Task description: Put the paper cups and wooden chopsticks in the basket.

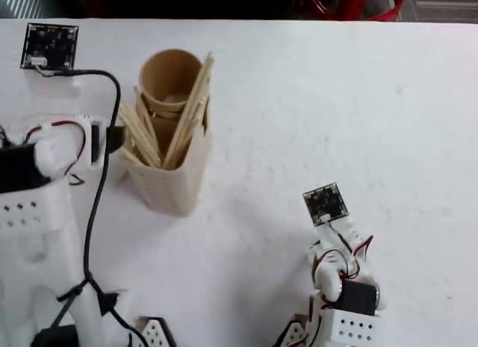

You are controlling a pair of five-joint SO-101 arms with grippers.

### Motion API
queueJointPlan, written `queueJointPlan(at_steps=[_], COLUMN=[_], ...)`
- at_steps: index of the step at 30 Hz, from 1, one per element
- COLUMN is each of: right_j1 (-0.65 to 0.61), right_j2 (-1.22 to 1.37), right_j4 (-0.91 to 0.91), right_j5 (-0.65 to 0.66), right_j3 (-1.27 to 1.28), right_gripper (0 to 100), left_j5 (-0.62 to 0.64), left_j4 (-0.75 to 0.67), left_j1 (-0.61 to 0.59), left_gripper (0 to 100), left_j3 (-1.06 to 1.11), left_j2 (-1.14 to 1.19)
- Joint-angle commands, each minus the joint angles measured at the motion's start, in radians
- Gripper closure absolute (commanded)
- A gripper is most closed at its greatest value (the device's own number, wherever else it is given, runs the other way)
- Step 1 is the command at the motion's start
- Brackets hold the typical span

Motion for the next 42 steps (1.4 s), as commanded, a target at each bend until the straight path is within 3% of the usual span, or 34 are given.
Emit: queueJointPlan(at_steps=[1,6,10,16,28,31,36,39,42], right_j1=[0.005,0.005,0.005,0.005,0.005,0.005,0.005,0.005,0.005], right_j2=[-0.007,-0.007,-0.007,-0.007,-0.007,-0.007,-0.007,-0.007,-0.007], right_j4=[-0.016,-0.016,-0.016,-0.016,-0.016,-0.016,-0.016,-0.016,-0.016], right_j5=[0.003,0.003,0.003,0.003,0.003,0.003,0.003,0.003,0.003], right_j3=[0.009,0.009,0.009,0.009,0.009,0.009,0.009,0.009,0.009], right_gripper=[98.0,98.0,98.0,98.0,98.0,98.0,98.0,98.0,98.0], left_j5=[0.011,0.060,0.078,0.074,0.077,0.075,0.092,0.193,0.203], left_j4=[0.005,0.006,0.008,-0.092,-0.295,-0.290,-0.276,-0.273,-0.273], left_j1=[0.042,0.088,0.097,0.093,0.071,0.120,0.266,0.321,0.338], left_gripper=[69,69,70,70,70,77,98,98,98], left_j3=[-0.032,-0.098,-0.018,0.222,0.376,0.396,0.381,0.353,0.310], left_j2=[-0.039,-0.186,-0.231,-0.166,0.053,0.136,0.223,0.232,0.231])
